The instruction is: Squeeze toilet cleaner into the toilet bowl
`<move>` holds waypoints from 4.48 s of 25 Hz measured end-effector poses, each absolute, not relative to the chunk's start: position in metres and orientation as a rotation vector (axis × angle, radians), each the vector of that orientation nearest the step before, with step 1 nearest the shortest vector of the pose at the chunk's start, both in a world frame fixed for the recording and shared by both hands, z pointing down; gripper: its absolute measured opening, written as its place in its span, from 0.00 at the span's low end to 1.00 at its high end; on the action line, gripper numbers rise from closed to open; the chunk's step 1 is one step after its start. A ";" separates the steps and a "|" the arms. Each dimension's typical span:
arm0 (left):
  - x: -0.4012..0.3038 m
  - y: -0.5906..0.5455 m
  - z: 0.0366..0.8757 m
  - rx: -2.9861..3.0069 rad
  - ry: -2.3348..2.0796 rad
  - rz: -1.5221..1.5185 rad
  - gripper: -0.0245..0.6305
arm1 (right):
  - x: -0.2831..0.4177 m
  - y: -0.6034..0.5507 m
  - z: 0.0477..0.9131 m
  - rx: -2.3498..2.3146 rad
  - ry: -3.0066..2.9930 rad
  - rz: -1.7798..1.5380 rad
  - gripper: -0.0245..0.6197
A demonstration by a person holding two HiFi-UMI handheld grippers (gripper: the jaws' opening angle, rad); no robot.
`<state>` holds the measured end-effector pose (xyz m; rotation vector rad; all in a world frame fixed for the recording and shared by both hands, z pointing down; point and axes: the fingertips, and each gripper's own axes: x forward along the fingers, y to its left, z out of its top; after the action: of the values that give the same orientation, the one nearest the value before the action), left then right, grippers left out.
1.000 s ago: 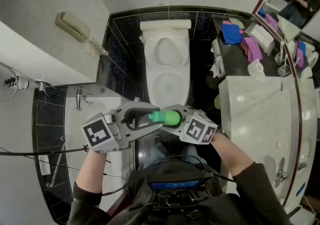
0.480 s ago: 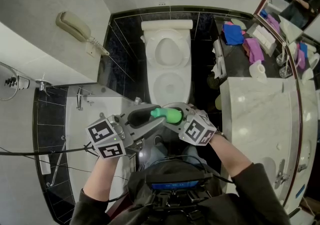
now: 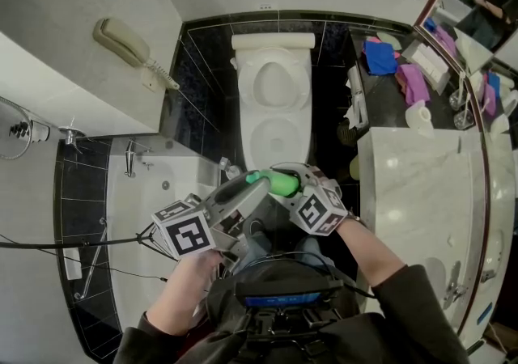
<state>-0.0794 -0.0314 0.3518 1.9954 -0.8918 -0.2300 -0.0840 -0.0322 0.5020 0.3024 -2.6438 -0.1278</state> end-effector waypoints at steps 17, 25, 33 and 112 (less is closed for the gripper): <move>-0.067 -0.015 0.305 3.080 -0.600 0.320 0.61 | -0.094 0.001 0.481 -0.057 -2.711 0.180 0.33; -0.061 -0.005 0.311 3.216 -0.360 0.481 0.48 | -0.099 0.019 0.476 -0.181 -2.703 0.223 0.33; -0.056 -0.001 0.312 3.222 -0.330 0.496 0.31 | -0.099 0.029 0.473 -0.243 -2.703 0.250 0.33; -0.045 -0.011 0.328 2.949 -0.545 0.346 0.28 | -0.069 -0.023 0.504 0.066 -2.596 -0.144 0.33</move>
<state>-0.0449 -0.0112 0.3278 2.9488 -0.5446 0.3459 -0.0692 -0.0231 0.5038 0.0663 -2.5957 -0.1443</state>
